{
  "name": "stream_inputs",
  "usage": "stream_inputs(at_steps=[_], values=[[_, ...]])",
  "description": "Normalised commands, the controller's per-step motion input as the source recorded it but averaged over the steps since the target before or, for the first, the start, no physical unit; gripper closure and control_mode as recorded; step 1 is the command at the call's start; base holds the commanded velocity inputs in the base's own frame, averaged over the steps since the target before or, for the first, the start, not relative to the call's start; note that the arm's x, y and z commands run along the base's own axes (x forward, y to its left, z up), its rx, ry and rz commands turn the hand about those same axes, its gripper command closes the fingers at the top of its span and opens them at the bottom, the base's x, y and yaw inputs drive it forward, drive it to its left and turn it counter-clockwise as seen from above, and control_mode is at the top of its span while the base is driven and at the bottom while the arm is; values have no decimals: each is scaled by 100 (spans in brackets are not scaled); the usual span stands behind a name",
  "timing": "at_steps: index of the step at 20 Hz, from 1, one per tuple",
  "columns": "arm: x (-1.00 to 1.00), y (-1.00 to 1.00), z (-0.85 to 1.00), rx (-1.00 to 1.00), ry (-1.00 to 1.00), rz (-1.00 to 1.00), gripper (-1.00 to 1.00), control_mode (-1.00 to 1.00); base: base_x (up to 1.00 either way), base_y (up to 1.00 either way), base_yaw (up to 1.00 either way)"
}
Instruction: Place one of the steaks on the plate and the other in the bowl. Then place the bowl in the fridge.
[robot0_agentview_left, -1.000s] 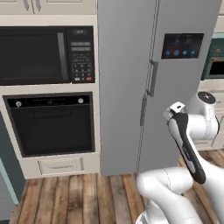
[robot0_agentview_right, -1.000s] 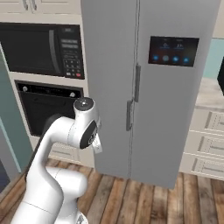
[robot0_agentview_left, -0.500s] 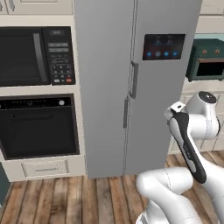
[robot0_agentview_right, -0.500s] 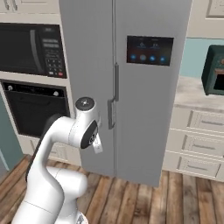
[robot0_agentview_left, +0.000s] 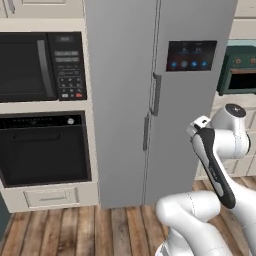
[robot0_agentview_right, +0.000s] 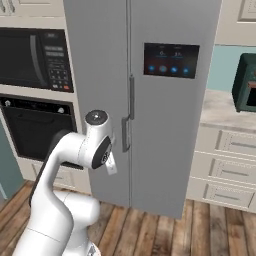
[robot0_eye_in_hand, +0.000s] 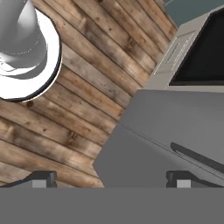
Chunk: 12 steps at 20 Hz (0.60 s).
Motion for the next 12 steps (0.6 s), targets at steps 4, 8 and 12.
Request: stream_inputs(at_steps=[4,8,12], values=[[0,0,0,0,0,0,-100,100,2,42,0],[0,0,0,0,0,0,-100,100,8,51,-1],[15,-4,0,0,0,2,-100,-100,13,6,-1]])
